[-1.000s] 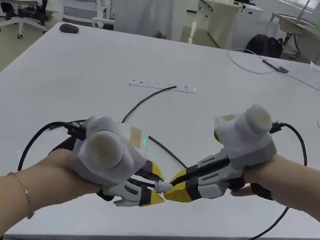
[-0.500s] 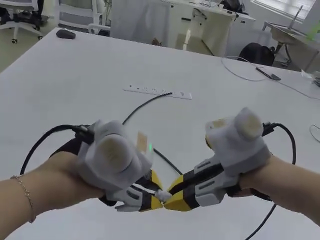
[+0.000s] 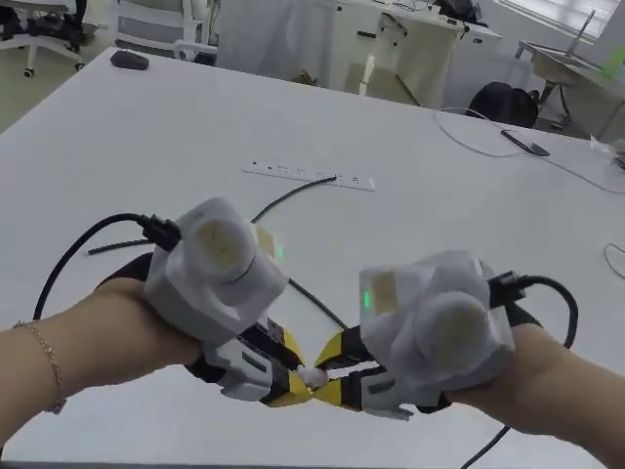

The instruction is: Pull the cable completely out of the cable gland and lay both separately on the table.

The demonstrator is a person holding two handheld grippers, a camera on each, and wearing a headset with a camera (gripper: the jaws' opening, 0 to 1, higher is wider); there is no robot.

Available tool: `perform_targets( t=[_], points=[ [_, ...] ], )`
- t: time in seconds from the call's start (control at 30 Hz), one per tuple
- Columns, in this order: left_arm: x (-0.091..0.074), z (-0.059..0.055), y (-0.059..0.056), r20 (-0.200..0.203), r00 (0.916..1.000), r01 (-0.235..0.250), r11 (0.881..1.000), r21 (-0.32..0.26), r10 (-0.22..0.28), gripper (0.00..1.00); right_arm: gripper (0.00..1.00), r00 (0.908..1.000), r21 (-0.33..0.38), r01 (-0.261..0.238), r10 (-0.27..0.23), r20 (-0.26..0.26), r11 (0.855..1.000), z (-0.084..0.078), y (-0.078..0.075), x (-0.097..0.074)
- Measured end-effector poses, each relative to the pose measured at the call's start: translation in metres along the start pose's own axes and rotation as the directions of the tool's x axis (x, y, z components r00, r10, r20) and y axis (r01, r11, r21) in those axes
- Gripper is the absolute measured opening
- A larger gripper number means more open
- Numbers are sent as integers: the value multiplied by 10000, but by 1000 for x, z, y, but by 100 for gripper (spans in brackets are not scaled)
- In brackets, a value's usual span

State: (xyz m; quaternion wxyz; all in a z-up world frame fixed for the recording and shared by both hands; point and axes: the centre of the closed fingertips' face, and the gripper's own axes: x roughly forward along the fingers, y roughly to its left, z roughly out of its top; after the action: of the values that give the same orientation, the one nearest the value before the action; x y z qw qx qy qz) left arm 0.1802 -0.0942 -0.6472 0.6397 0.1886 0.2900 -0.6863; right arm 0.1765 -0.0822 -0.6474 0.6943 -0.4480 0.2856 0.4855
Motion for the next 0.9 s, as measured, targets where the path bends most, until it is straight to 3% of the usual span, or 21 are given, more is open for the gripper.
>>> perform_targets(
  t=[0.13,0.17,0.23,0.3,0.33,0.37,0.4,0.43,0.47,0.5,0.53,0.57,0.67,0.77,0.8,0.83,0.87,0.9],
  points=[
    [-4,1,3,214,9998,6,9996,-285,0,15,12,9939,-843,1096,-1102,-22,9904,2,-3,-2],
    [-4,1,3,245,9997,53,9991,-421,-43,15,12,9953,-693,961,-964,-14,9930,1,0,-1],
    [-1,1,1,157,9998,-164,9987,483,156,16,13,9971,-369,757,-757,3,9965,-1,-1,-1],
    [1,0,0,-79,9992,-389,9895,1391,404,16,15,9997,989,-66,44,227,9951,-2,4,-1],
    [2,3,1,-87,9976,-655,9714,2284,694,16,20,9974,1733,-460,358,618,9838,1,3,0],
    [2,3,0,-154,9967,-732,9632,2585,798,16,24,9950,2206,-712,538,839,9728,2,3,0],
    [3,6,-2,-111,9963,-773,9478,3092,849,16,26,9904,2724,-1159,902,1050,9552,3,4,0],
    [3,8,-2,-71,9954,-872,9333,3483,956,16,26,9893,2937,-1241,954,1100,9478,2,2,0],
    [2,6,1,-193,9918,-1082,9108,3984,1263,16,24,9902,2882,-1021,695,1211,9521,2,-7,-1],
    [1,6,2,-186,9901,-1179,8952,4298,1393,16,22,9872,3123,-1241,854,1348,9418,2,-7,-1],
    [0,6,3,-201,9886,-1247,8864,4457,1492,16,22,9824,3641,-1605,1127,1488,9174,3,-2,-1],
    [-1,5,1,-161,9894,-1234,8930,4328,1445,16,22,9802,3888,-1695,1137,1624,9056,2,-5,0],
    [-4,11,2,78,9885,-1375,8761,4621,1510,16,19,9824,3992,-1665,1170,1456,9016,-5,-6,3],
    [-2,9,2,-67,9878,-1332,8657,4826,1557,16,17,9822,4274,-1682,1143,1490,8883,-4,-4,3],
    [-2,8,2,-96,9879,-1312,8658,4830,1550,16,15,9832,4243,-1651,1145,1423,8903,-5,-3,4],
    [0,6,1,-225,9877,-1237,8629,4900,1544,16,13,9917,3962,-1237,989,827,9098,-13,-3,6],
    [1,6,1,-220,9880,-1237,8669,4828,1532,16,13,9895,4082,-1347,1007,1038,9029,-8,0,7],
    [2,3,1,-377,9881,-1146,8774,4658,1491,16,13,9910,4140,-1265,969,919,9014,-8,1,8]
  ],
)
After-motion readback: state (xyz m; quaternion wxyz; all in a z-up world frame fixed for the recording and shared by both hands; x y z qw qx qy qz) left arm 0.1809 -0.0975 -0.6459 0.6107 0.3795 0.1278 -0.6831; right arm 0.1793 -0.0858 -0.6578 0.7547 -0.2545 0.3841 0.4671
